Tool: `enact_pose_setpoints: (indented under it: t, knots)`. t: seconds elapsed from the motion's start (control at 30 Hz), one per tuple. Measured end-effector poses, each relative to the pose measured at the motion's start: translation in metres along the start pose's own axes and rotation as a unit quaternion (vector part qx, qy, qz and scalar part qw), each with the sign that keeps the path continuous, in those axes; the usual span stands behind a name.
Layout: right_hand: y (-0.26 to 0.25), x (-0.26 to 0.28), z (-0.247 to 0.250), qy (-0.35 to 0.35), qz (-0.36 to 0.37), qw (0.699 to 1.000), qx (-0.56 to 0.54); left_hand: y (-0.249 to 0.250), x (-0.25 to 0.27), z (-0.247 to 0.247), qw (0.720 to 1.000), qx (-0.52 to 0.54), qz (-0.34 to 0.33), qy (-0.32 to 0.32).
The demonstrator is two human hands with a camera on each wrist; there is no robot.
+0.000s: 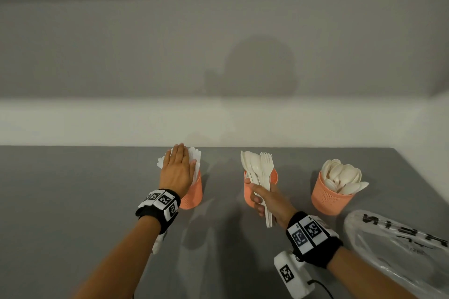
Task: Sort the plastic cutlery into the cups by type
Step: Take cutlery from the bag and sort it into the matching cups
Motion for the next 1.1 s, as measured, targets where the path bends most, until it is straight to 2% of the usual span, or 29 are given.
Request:
enact_pose_setpoints:
  t: [0.1,0.17,0.23,0.27,0.3,0.33,0.4,0.47,0.53,0.57,0.67,0.7,0.77,0.83,0.93,1.0,1.03,1.1]
  knots:
    - [-0.005,0.003,-0.001,0.011,0.024,0.999,0.018,-0.004,0.002,-0.005,0.999,0.014,0.032,-0.034]
    - [-0.008,0.004,-0.001,0.025,0.043,0.997,0.051,-0.003,0.003,0.005,0.998,0.015,0.050,-0.022]
    - [-0.006,0.001,0.003,0.060,0.056,0.991,0.103,0.010,0.004,0.031,0.995,0.061,0.049,0.057]
    - [-0.008,0.001,0.006,0.089,0.069,0.985,0.130,0.023,0.007,0.048,0.985,0.123,0.045,0.110]
    - [-0.010,0.001,0.009,0.120,0.086,0.976,0.161,0.035,0.011,0.058,0.964,0.211,0.055,0.151]
    - [-0.014,0.003,0.010,0.147,0.108,0.965,0.190,0.052,0.016,0.065,0.932,0.315,0.066,0.165]
    - [-0.019,0.007,0.011,0.190,0.138,0.943,0.237,0.090,0.023,0.050,0.857,0.492,0.114,0.106]
    - [-0.024,0.017,0.008,0.221,0.156,0.924,0.270,0.126,0.028,0.022,0.776,0.609,0.162,0.026]
    - [-0.030,0.029,0.000,0.228,0.180,0.908,0.302,0.150,0.030,0.002,0.705,0.685,0.186,0.004]
    - [-0.033,0.034,-0.005,0.229,0.186,0.900,0.321,0.156,0.030,-0.001,0.680,0.706,0.199,0.005]
    - [-0.030,0.041,-0.007,0.238,0.161,0.885,0.366,0.162,0.035,-0.010,0.622,0.736,0.267,0.013]
    - [-0.027,0.042,-0.005,0.236,0.153,0.882,0.379,0.163,0.035,-0.012,0.611,0.742,0.276,0.013]
    - [-0.023,0.045,-0.002,0.209,0.158,0.892,0.369,0.165,0.033,-0.012,0.610,0.746,0.266,0.007]
    - [-0.022,0.046,0.004,0.152,0.164,0.933,0.282,0.170,0.032,-0.009,0.605,0.759,0.242,-0.005]
    - [-0.018,0.044,-0.001,0.000,0.090,0.987,0.131,0.181,0.033,-0.006,0.590,0.781,0.199,-0.046]
    - [-0.006,0.048,-0.008,-0.079,0.011,0.995,0.063,0.190,0.035,-0.004,0.606,0.771,0.175,-0.088]
    - [-0.002,0.051,-0.010,-0.097,-0.014,0.994,0.046,0.194,0.037,-0.001,0.620,0.761,0.162,-0.107]
    - [0.003,0.053,-0.010,-0.098,-0.018,0.995,0.029,0.199,0.036,0.003,0.639,0.745,0.137,-0.134]
Point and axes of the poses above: each hand's wrist, its own x-axis away from the middle knuckle, its own z-axis out of the back of the hand, y = z × x, the point moved 10 cm from there along -x, towards the middle knuckle, and after that the axes turned 11 degrees about -z, right-handed, at the moved point
